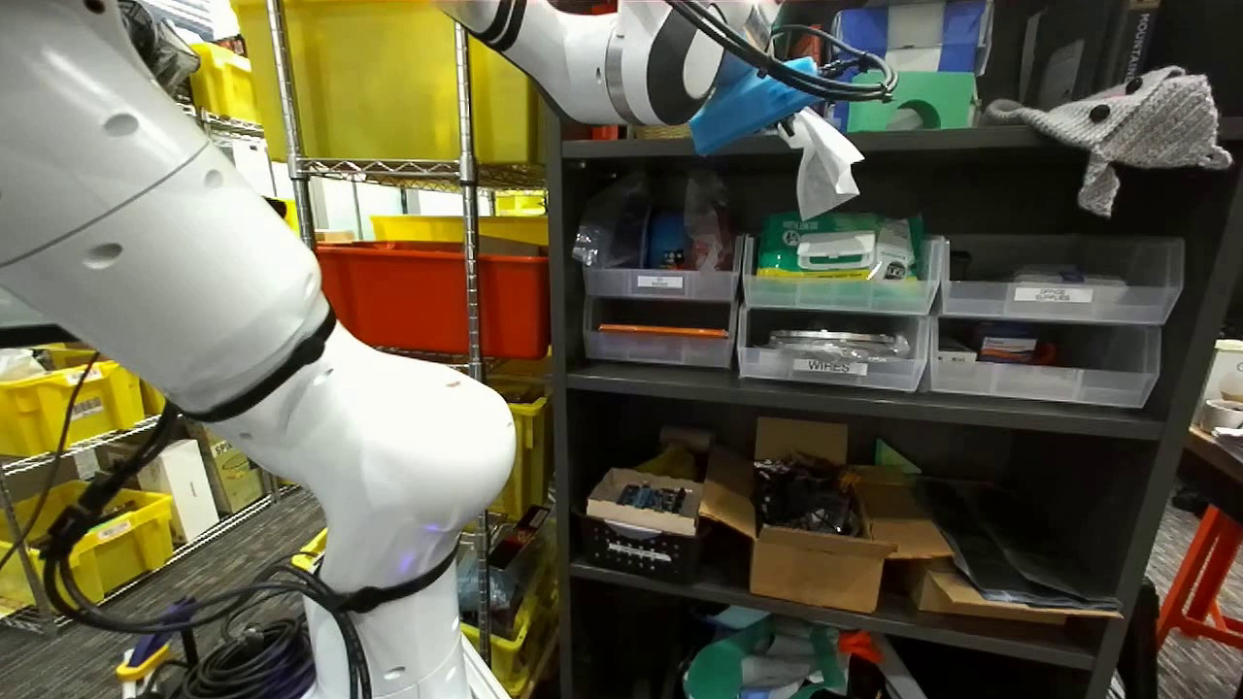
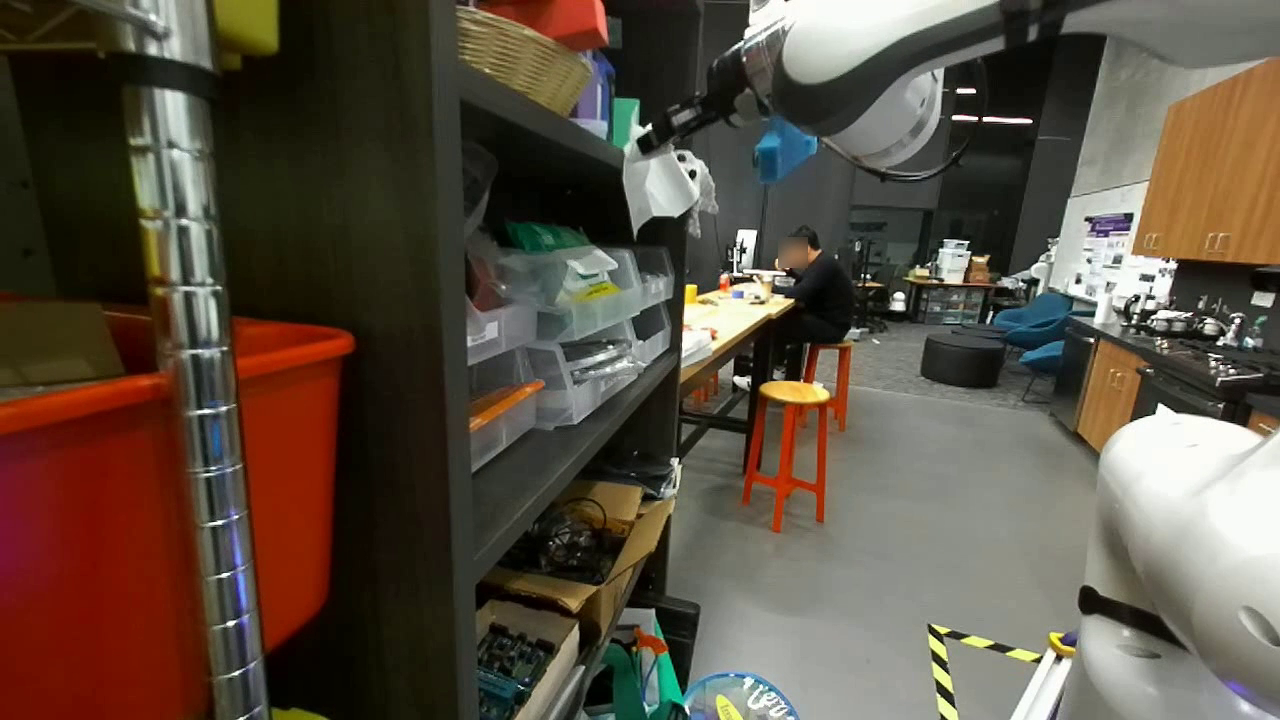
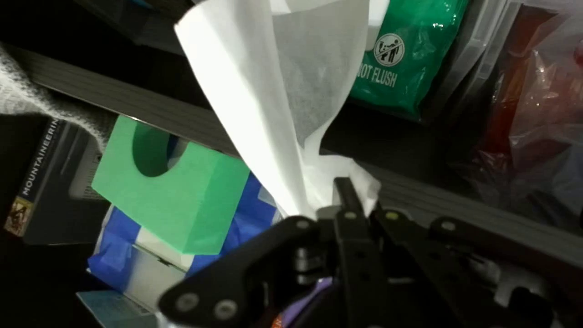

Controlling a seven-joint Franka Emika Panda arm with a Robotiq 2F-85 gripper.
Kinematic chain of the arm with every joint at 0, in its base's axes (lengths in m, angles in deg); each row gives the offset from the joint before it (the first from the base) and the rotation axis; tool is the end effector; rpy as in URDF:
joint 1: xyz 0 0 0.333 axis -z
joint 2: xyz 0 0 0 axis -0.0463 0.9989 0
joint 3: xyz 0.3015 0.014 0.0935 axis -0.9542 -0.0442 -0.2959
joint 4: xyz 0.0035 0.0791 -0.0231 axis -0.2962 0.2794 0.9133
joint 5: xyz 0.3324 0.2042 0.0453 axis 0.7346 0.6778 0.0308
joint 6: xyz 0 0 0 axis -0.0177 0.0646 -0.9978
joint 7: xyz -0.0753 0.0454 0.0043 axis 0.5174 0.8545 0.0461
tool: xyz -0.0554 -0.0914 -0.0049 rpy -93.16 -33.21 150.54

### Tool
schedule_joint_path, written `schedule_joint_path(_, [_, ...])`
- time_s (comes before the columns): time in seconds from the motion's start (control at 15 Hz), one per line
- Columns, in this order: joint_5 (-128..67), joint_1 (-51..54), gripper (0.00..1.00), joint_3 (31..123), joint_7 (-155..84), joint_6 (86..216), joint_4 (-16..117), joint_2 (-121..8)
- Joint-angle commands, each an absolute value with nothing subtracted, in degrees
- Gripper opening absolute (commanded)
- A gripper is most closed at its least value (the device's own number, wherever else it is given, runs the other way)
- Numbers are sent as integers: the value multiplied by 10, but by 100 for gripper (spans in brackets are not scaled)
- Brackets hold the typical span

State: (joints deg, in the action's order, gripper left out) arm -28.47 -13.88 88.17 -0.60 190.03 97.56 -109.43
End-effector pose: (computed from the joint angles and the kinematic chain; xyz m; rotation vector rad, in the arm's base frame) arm 0.4087 -0.0210 0.6655 2.3875 0.6136 1.7129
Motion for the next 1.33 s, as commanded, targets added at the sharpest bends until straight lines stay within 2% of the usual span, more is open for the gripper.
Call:
schedule_joint_path(0.0, [-320, -135, 1, 871, -16, 1920, 1009, -1125])
schedule_joint_path(0.73, [-373, -52, 1, 759, -101, 1917, 997, -1103])
schedule_joint_path(1.27, [-420, 2, 1, 674, -129, 1942, 1035, -1111])
